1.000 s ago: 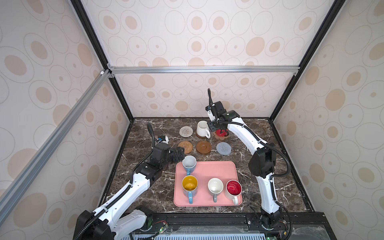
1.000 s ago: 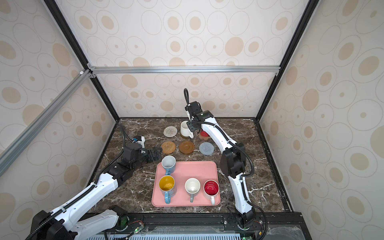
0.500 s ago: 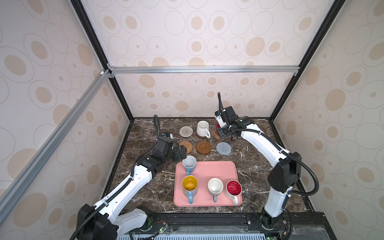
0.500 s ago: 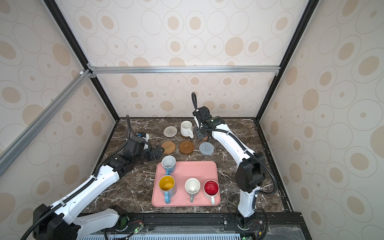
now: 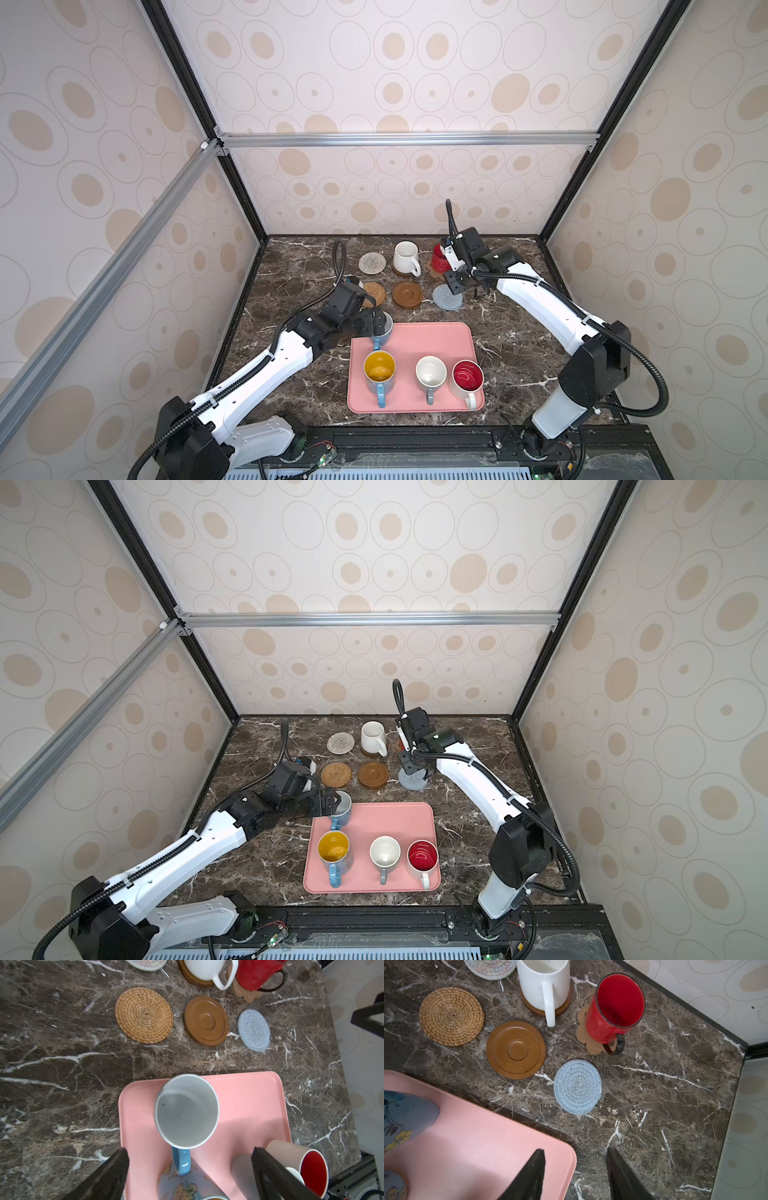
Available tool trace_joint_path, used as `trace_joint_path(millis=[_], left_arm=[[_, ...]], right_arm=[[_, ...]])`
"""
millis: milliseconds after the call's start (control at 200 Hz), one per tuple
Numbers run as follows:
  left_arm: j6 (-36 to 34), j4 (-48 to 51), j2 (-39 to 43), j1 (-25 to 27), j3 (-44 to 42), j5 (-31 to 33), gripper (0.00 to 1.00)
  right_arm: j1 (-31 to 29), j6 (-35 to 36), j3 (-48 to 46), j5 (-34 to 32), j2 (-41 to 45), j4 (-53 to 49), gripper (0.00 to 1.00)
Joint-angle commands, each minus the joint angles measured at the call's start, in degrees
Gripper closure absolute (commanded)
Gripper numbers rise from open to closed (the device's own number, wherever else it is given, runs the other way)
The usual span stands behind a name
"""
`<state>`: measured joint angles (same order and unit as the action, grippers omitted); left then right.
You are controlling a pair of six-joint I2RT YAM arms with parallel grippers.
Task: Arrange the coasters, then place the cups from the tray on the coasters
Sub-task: 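Open the right gripper and draw it back from the white mug, then grasp the blue floral mug on the tray by its rim with the left gripper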
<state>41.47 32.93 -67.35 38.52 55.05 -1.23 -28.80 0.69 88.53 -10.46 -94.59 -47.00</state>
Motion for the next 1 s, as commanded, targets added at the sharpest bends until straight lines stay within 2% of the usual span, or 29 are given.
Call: trace_joint_path(millis=[0,430,995], left_arm=[[3.0,2.8,-1.9,2.5,1.8,0.3,0.07],[4.8,3.0,-6.9,5.7,2.2,1.8,0.10],[4.1,3.9,-11.0,6.3,2.4,1.3,0.17]], right_arm=[[0.3,-1.3,-2.9,1.8,3.4,0.1,0.48],[0.4,-1.4,-9.8,1.2,8.8,1.4,0.48],[0.5,-2.2,-10.5,1.1,7.8,1.9,0.48]])
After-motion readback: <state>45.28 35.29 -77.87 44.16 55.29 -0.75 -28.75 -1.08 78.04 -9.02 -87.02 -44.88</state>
